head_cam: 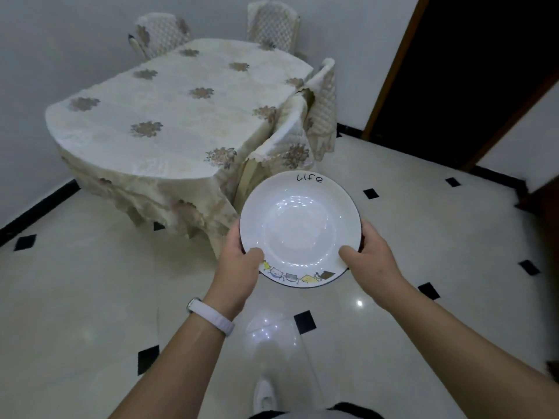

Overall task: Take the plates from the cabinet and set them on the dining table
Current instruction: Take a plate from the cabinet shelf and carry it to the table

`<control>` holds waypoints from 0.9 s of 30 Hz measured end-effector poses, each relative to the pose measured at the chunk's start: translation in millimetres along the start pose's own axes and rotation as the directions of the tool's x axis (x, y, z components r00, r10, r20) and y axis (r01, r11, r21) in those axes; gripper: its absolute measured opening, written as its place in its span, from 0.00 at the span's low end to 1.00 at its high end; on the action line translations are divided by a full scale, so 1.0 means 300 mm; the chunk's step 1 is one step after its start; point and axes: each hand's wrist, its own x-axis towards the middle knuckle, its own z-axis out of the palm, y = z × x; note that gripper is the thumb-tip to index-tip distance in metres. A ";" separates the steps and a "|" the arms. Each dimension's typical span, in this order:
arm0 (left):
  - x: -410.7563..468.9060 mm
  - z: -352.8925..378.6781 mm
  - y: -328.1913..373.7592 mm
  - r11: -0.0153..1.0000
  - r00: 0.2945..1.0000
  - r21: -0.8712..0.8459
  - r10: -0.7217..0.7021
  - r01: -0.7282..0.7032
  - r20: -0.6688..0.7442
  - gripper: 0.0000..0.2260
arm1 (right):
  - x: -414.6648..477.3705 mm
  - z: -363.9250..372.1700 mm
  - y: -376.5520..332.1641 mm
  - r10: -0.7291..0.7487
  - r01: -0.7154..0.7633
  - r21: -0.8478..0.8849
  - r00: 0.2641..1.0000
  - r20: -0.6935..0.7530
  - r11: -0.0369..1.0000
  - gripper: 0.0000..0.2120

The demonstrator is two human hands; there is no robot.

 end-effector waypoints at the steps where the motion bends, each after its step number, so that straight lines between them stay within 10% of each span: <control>1: 0.036 0.017 0.007 1.000 1.000 -0.002 -0.005 0.005 0.021 0.30 | 0.021 -0.012 -0.003 0.008 -0.008 0.000 1.000 -0.022 1.000 0.22; 27: 1.075 1.077 0.193 1.000 0.982 0.009 -0.018 0.017 0.190 0.30 | 1.140 -0.844 0.102 0.003 0.020 0.148 0.989 -0.149 0.989 0.26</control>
